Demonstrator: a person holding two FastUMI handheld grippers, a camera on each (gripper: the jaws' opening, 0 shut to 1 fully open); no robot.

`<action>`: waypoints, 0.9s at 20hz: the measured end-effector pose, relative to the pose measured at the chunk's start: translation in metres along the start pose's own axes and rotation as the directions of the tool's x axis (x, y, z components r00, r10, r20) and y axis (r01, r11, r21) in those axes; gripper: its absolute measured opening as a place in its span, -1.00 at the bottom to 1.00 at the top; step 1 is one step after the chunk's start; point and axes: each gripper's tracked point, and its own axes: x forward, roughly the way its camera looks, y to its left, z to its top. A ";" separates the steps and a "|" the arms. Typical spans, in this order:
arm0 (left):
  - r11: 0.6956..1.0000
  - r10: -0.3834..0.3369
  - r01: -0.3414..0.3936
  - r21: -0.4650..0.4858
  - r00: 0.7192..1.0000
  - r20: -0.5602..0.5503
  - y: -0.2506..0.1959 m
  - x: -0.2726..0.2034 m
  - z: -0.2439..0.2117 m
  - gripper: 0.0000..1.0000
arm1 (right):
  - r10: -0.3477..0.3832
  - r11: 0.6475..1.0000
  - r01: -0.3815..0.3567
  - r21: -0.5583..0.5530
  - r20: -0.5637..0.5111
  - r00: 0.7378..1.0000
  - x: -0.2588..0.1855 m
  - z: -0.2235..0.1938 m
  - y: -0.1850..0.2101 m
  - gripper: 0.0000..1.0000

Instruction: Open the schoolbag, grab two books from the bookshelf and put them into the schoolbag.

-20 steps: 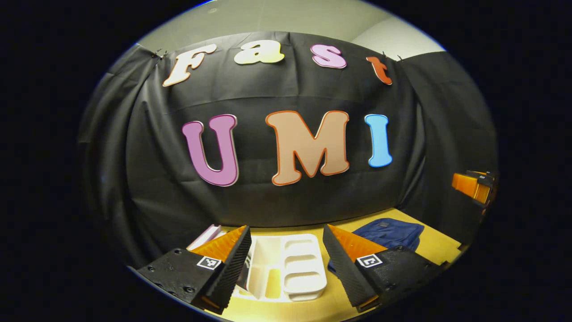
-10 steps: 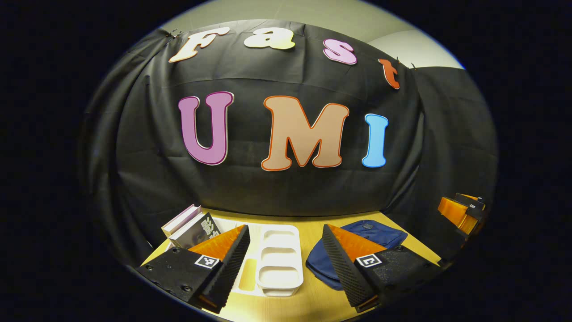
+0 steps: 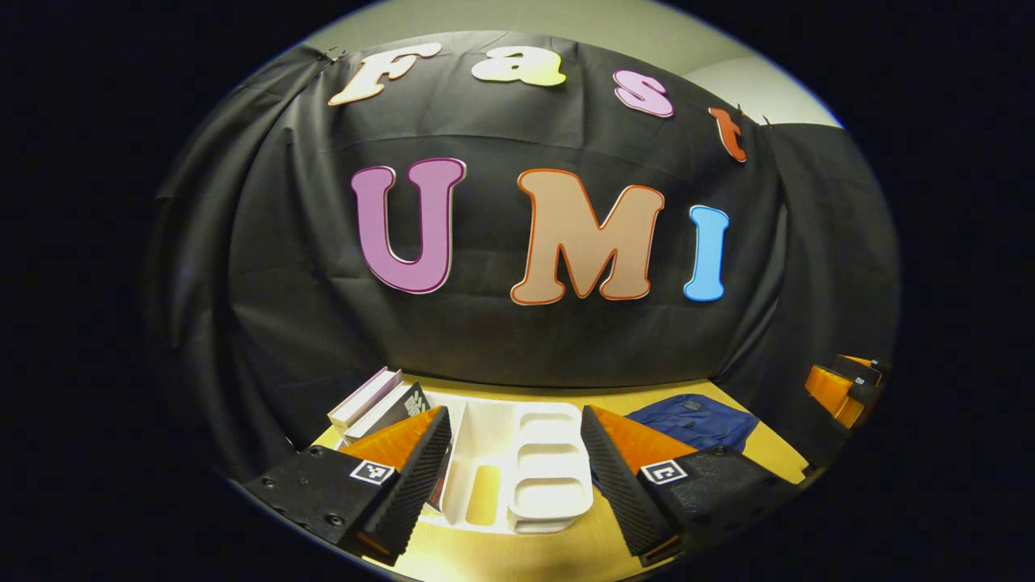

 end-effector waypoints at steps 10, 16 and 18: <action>0.997 0.076 -0.076 0.000 0.997 -0.028 0.075 -0.006 -0.006 0.86 | -0.094 0.926 0.089 -0.367 0.004 0.996 0.001 -0.057 0.036 1.00; 0.993 0.113 -0.111 0.047 0.993 -0.041 0.109 0.001 -0.008 0.87 | -0.085 0.769 0.064 -0.636 -0.003 0.996 0.016 -0.106 0.052 0.96; 0.993 0.112 -0.110 0.051 0.993 -0.040 0.114 0.005 -0.006 0.87 | -0.077 0.720 0.027 -0.694 -0.042 0.996 0.019 -0.131 0.056 1.00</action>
